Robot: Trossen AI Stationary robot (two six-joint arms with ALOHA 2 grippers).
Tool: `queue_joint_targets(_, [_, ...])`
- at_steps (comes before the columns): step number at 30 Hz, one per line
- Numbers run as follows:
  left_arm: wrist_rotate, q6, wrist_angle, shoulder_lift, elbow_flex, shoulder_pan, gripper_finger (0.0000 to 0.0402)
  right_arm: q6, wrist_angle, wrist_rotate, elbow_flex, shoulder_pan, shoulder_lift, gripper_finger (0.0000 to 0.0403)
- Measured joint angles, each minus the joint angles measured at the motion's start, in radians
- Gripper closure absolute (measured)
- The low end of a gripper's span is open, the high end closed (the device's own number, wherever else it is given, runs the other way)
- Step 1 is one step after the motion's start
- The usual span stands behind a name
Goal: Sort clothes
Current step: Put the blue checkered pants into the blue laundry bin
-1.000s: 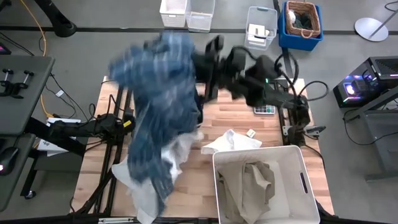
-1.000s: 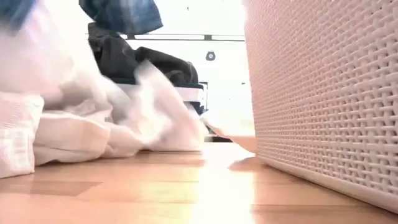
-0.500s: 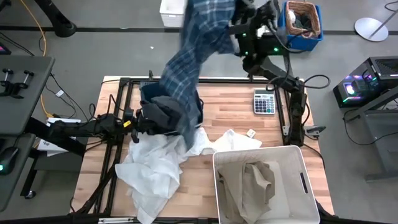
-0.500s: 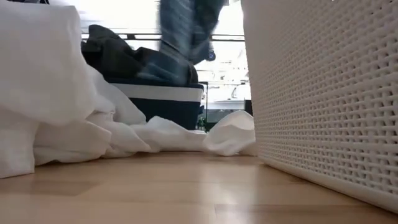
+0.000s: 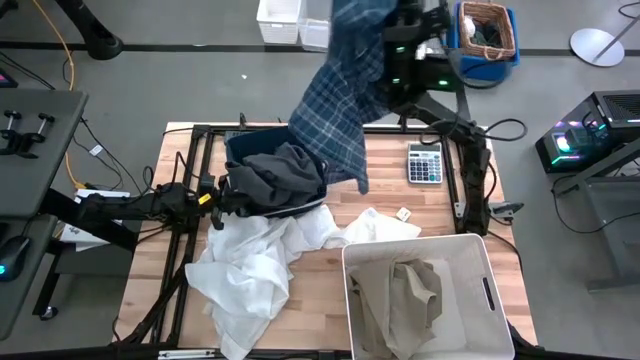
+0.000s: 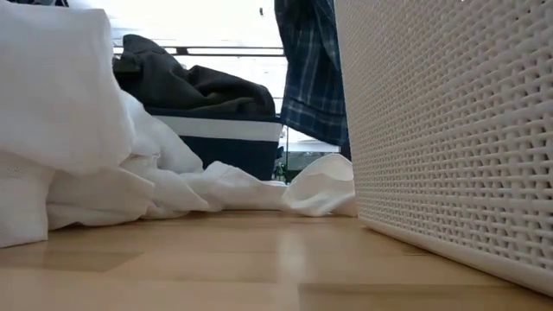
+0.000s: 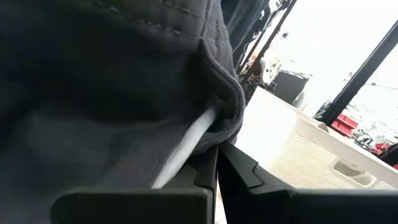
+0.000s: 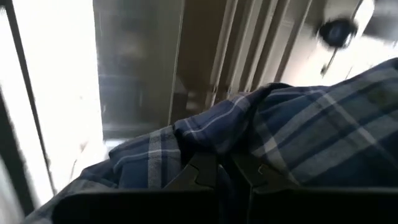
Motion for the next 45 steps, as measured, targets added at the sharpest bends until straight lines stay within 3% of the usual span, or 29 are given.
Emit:
queue_joint_targets(4, [0.0, 0.0, 0.0, 0.0, 0.0, 0.0, 0.0401, 0.124, -0.075, -0.089, -0.001, 0.0, 0.087, 0.0402])
queue_joint_targets(12, [0.0, 0.0, 0.0, 0.0, 0.0, 0.0, 0.0401, 0.309, 0.042, -0.08, -0.003, 0.037, 0.259, 0.0402])
queue_joint_targets(17, [0.0, 0.0, 0.0, 0.0, 0.0, 0.0, 0.0401, 0.32, -0.035, -0.251, -0.002, 0.107, 0.324, 0.0402])
queue_joint_targets(23, [0.0, 0.0, 0.0, 0.0, 0.0, 0.0, 0.0401, 0.239, -0.453, -0.462, -0.006, 0.191, 0.344, 0.0402])
queue_joint_targets(27, [0.0, 0.0, -0.001, 0.0, 0.0, 0.0, 0.0401, 0.135, -0.775, -0.497, -0.006, 0.218, 0.333, 0.0402])
queue_joint_targets(29, [0.0, 0.0, -0.001, 0.0, 0.0, 0.0, 0.0401, 0.059, -0.974, -0.465, -0.006, 0.221, 0.306, 0.0402])
queue_joint_targets(31, [0.0, 0.0, -0.001, 0.0, 0.0, 0.0, 0.0401, -0.005, -1.178, -0.368, -0.006, 0.222, 0.275, 0.0402])
queue_joint_targets(34, [0.0, 0.0, -0.001, 0.0, 0.0, 0.0, 0.0401, -0.053, -1.386, -0.221, -0.005, 0.208, 0.241, 0.0402])
queue_joint_targets(37, [0.0, 0.0, 0.0, 0.0, 0.0, 0.0, 0.0401, -0.101, -1.581, -0.141, -0.005, 0.194, 0.204, 0.0402])
queue_joint_targets(42, [0.0, 0.0, 0.001, 0.003, 0.0, 0.0, 0.0401, -0.129, -1.973, -0.129, -0.01, 0.201, 0.185, 0.0402])
queue_joint_targets(45, [0.0, 0.0, 0.0, 0.003, 0.0, 0.0, 0.0401, -0.154, -1.933, -0.161, -0.067, 0.238, 0.202, 0.0402])
